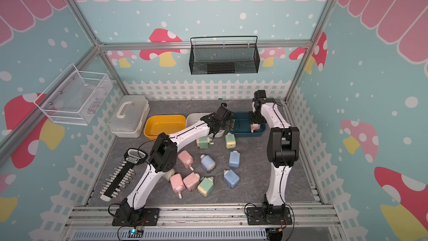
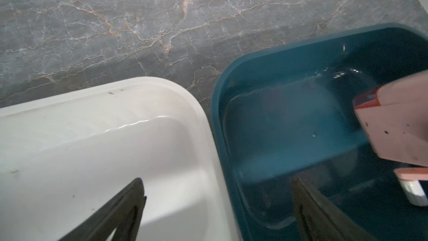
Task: Place the pencil sharpeners by color into the storage box
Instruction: Place the pencil sharpener in the storage box.
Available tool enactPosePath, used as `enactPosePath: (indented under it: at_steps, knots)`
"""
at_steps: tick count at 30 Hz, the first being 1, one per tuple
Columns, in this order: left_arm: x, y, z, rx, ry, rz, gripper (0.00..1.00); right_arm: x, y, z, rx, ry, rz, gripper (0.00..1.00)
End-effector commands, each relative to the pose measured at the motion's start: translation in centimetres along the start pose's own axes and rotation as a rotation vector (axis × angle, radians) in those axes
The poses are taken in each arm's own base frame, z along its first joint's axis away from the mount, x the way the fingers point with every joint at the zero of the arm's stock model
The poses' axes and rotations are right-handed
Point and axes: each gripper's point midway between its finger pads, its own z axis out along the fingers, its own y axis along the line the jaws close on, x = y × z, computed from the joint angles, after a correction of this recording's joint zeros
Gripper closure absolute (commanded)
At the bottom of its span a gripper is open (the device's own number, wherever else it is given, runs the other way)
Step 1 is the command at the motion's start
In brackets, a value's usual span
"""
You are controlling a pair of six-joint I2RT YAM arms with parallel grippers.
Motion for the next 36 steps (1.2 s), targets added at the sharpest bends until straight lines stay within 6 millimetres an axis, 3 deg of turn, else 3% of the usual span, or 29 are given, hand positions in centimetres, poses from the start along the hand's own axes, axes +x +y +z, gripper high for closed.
enactPosePath:
  at_steps: [1,13,26,36]
  knots:
    - [0.4,1.1,0.8,-0.021,0.022,-0.016,0.01,-0.4,-0.4,-0.1,0.017,0.003,0.013,0.92]
    - [1.3,1.3,1.5,-0.024,0.043,-0.021,0.01,-0.1,-1.2,2.0,0.043,0.042,0.015,0.88]
    - [3.8,3.3,2.6,-0.064,0.106,-0.056,0.01,0.5,-1.8,2.5,0.08,0.088,-0.013,0.71]
    - [3.6,3.2,2.2,-0.055,0.104,-0.069,0.01,0.0,-1.9,2.8,0.081,0.097,-0.025,0.56]
